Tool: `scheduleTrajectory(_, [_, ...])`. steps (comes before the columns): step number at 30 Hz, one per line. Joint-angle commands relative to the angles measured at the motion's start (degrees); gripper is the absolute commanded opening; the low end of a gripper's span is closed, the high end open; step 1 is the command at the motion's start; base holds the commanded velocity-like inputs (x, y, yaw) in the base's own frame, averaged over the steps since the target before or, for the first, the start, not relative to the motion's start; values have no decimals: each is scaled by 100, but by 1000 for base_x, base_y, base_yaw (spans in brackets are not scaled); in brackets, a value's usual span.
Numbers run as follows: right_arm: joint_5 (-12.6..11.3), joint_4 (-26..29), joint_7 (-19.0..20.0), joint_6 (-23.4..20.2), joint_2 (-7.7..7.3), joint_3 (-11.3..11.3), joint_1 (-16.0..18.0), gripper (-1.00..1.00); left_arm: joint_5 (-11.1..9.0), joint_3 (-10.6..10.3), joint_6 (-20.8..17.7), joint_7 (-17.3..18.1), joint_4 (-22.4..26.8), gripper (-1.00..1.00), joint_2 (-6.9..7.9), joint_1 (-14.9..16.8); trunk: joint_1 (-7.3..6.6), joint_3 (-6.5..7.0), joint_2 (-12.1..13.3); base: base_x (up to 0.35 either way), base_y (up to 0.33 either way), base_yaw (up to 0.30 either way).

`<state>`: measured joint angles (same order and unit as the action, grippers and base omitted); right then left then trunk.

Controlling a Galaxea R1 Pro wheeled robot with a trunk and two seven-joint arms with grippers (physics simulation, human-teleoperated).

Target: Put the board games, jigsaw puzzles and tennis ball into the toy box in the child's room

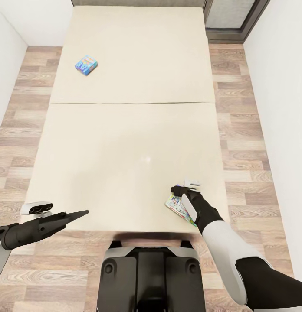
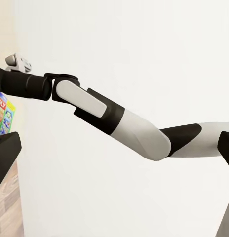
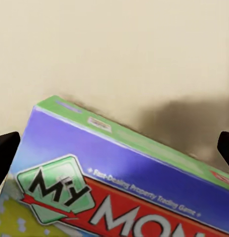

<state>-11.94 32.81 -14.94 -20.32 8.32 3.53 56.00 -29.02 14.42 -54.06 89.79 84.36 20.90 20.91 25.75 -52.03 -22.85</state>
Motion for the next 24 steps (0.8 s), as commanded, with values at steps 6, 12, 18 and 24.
scheduleTrajectory(6, [-54, -91, -53, -51, -7, 34, -1, 100, 2, -1, -61, 21, 2, 100, 2, 1, 3, -10, -7, -128, -42, 0])
scheduleTrajectory(12, [-54, -91, -53, -51, -9, 34, -1, 100, 2, -1, -61, 21, 2, 100, 2, 1, 3, -10, -7, -30, -19, 0])
scheduleTrajectory(18, [-54, -91, -53, -47, -5, 34, -1, 100, 2, -1, -61, 21, 2, 100, 2, 1, 3, -10, -7, -4, -3, 0])
scheduleTrajectory(24, [-54, -91, -53, -43, -6, 34, -1, 100, 2, -1, -61, 21, 2, 100, 2, 1, 3, -10, -7, 0, 0, 0])
